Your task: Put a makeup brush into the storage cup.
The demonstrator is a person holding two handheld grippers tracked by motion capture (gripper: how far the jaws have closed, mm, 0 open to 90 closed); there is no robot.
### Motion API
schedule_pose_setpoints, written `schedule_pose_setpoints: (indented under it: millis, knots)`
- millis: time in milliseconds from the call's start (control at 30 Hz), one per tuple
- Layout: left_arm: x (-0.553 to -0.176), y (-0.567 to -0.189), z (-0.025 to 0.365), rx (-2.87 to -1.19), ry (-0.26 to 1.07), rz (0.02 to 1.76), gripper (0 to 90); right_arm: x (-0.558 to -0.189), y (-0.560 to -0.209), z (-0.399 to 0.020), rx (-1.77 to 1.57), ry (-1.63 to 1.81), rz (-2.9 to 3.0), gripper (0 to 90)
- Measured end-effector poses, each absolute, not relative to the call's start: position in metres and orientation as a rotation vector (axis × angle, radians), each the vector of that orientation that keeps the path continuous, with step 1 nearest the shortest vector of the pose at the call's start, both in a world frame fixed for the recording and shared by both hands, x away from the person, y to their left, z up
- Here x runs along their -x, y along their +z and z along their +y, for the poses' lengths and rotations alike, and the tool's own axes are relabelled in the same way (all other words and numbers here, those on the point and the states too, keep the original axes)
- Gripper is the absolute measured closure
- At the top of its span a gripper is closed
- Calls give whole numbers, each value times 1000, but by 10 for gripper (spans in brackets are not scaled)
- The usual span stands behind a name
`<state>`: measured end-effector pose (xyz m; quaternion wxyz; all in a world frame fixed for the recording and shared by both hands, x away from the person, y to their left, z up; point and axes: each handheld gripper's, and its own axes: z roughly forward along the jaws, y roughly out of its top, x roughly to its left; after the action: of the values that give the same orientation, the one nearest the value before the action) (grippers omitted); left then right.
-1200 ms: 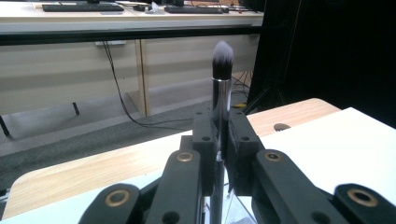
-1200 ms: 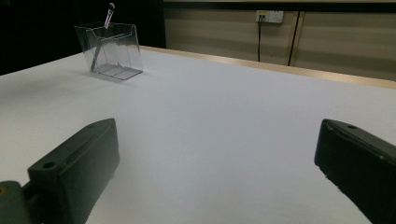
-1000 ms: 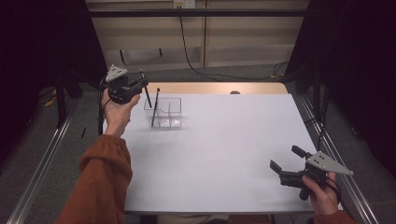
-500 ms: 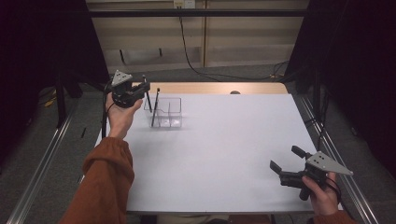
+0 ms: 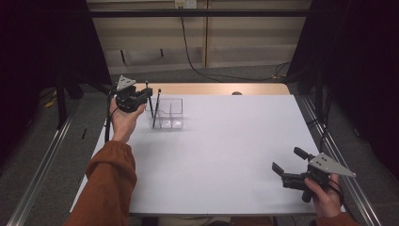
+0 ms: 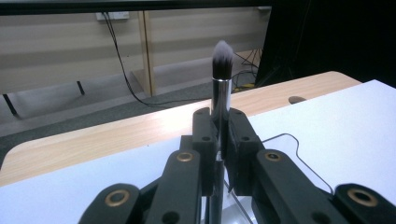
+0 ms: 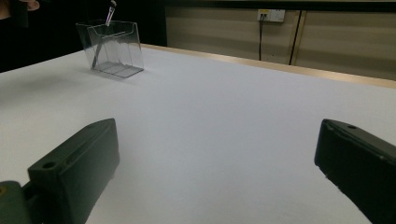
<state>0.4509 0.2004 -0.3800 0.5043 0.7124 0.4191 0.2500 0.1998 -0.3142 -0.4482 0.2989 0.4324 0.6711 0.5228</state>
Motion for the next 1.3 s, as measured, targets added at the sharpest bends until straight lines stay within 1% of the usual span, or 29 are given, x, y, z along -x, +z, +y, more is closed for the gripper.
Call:
schedule_pose_setpoints:
  millis: [167, 233, 367, 633, 1000, 1133, 1167, 1233, 1300]
  knots:
    - [-449, -383, 198, -1718, 588, 1004, 840, -200, -448, -314, -1149, 1393, 1780, 0]
    - [-449, -384, 195, -1752, 619, 992, 840, -200, -448, -314, -1153, 1399, 1780, 0]
    - [-450, -391, 197, -1735, 586, 1023, 840, -199, -448, -313, -1146, 1400, 1781, 0]
    - [-450, -394, 193, -1759, 588, 1027, 839, -200, -448, -314, -1147, 1401, 1780, 0]
    - [-451, -400, 197, -1750, 554, 1048, 830, -199, -448, -314, -1151, 1399, 1782, 0]
    - [-451, -400, 196, -1761, 573, 1047, 786, -199, -448, -314, -1150, 1400, 1782, 0]
    - [-451, -401, 196, -1754, 571, 1047, 763, -200, -448, -314, -1151, 1401, 1779, 0]
    - [-451, -401, 195, -1759, 581, 1055, 645, -200, -448, -314, -1152, 1400, 1783, 0]
    - [-452, -402, 195, -1754, 569, 1061, 618, -199, -448, -314, -1147, 1403, 1783, 0]
